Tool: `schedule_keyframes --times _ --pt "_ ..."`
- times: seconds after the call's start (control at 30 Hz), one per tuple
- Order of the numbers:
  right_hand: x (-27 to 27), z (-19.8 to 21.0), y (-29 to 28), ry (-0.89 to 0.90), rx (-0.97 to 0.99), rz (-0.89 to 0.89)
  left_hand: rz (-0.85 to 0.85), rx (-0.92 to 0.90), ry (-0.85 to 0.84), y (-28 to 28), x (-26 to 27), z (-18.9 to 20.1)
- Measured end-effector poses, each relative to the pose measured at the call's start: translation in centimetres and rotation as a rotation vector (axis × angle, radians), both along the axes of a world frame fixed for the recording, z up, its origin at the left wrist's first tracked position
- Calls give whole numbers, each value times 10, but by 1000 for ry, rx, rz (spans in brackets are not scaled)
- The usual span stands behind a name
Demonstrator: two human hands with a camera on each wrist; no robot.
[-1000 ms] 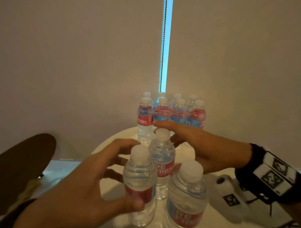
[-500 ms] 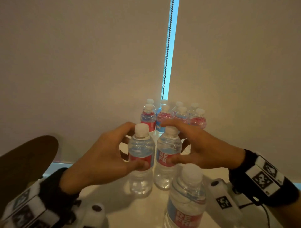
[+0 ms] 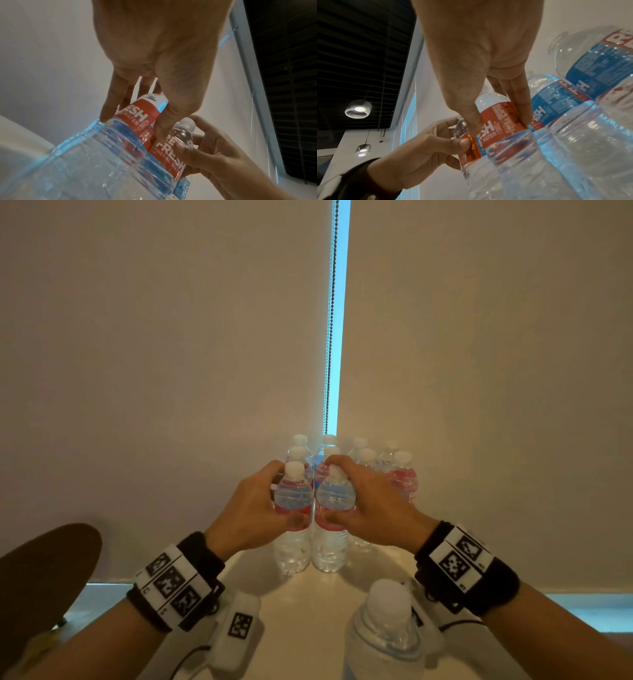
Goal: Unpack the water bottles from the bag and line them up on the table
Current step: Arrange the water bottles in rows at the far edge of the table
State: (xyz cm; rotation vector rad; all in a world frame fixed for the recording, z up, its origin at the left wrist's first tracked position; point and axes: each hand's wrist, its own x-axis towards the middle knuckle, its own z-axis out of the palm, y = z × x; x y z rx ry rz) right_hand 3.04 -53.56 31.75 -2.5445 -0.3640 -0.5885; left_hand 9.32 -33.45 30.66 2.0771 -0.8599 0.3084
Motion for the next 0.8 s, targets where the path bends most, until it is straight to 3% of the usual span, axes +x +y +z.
schedule_keyframes --times 0.57,0.8 --pt "5 -4 8 -3 -49 -160 57 0 3 -3 15 -8" --pt "1 -5 3 -30 -13 -136 46 -7 38 3 8 -7"
